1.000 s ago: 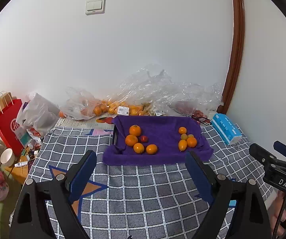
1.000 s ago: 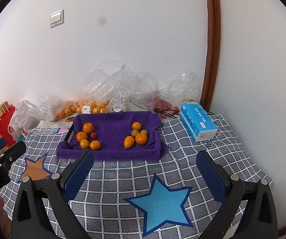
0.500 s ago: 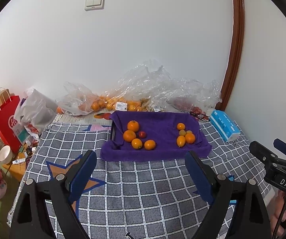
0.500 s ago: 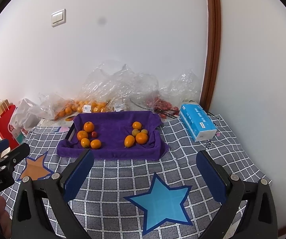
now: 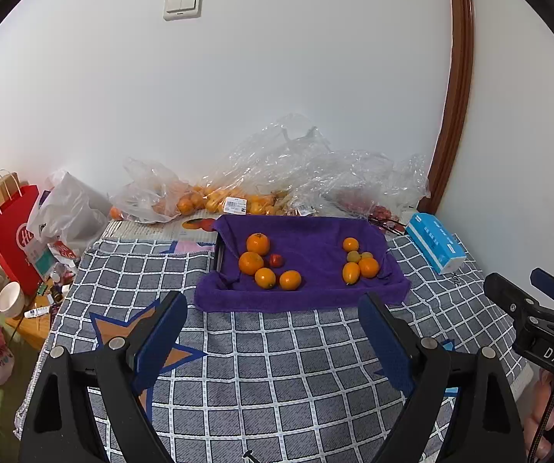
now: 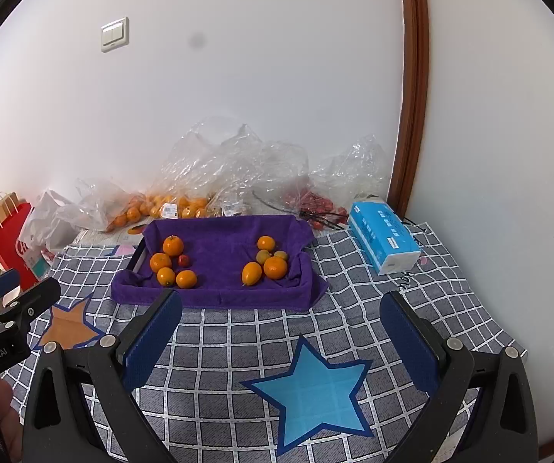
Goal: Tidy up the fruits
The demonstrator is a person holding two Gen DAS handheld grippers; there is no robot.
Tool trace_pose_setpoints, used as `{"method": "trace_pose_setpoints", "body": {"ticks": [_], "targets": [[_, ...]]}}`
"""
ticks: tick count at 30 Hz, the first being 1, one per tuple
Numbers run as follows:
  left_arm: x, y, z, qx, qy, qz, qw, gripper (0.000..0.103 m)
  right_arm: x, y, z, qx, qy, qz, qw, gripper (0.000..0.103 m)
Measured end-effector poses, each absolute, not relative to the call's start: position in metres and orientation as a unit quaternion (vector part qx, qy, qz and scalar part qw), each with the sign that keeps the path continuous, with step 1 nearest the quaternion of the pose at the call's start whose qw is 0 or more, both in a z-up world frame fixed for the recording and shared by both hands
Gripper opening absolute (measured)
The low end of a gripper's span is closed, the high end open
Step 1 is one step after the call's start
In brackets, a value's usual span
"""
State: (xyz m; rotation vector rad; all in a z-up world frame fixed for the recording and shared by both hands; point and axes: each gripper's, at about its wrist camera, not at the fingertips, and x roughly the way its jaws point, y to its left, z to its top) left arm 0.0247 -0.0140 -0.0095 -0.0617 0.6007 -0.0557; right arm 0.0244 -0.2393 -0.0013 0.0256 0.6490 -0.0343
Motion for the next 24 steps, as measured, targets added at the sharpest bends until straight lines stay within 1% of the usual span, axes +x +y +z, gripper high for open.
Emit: {"method": "trace_pose_setpoints", "body": {"ticks": [24], "targets": [[0.0253, -0.0140, -0.0086, -0.030, 0.295, -0.027, 0.955, 0.090, 0.0265, -0.2366, 0.0003, 0.011, 0.318, -0.015, 0.948, 0.101]]}}
